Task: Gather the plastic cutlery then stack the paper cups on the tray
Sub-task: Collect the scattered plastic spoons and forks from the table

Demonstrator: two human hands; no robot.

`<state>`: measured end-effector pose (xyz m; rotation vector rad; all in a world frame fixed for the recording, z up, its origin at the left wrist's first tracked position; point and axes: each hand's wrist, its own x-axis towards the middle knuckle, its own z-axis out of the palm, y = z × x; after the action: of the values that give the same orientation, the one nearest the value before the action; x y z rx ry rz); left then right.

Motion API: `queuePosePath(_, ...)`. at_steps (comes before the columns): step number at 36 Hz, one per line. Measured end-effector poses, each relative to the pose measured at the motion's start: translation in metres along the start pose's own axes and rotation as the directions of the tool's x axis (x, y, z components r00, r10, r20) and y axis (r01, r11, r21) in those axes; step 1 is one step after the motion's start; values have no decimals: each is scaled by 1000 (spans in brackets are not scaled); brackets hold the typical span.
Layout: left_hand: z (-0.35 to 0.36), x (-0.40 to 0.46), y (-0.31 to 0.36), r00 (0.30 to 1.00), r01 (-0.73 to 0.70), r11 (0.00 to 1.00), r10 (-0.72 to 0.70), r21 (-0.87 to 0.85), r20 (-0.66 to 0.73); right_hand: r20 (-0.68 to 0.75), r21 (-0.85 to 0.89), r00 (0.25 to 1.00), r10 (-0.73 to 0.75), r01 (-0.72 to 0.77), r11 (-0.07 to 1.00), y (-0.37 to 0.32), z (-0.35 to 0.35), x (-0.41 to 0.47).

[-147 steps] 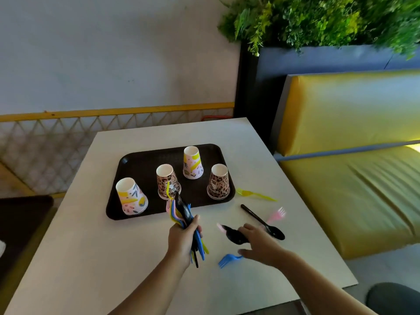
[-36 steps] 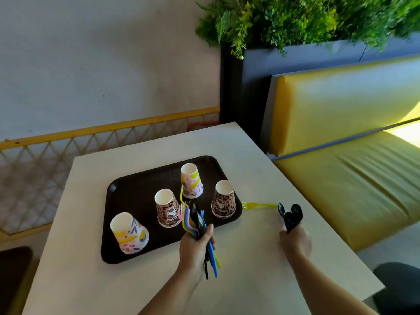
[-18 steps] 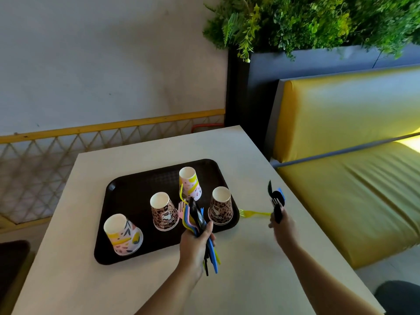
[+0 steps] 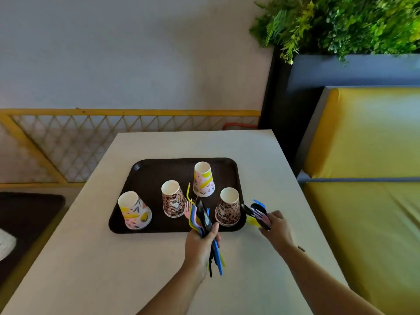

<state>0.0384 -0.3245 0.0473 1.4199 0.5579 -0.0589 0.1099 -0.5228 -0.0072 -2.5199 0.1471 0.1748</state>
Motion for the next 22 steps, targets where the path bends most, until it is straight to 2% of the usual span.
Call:
queuePosePath(8, -5, -10, -14, 995, 17, 999, -13, 49, -96, -13, -106, 1000, -13, 11, 994, 16, 8, -2)
queuePosePath(14, 1, -17, -21, 990, 29, 999, -35, -46, -135, -63, -210, 998, 14, -27, 977, 33, 4, -8)
queuePosePath(20, 5, -28, -24, 997, 33, 999, -36, -33, -75, -167, -2, 985, 49, -50, 999, 33, -2, -28)
queuePosePath(22, 7, -33, -25, 998, 30, 999, -31, -19, -49, -172, 91, 985, 17, -2, 996, 28, -6, -40)
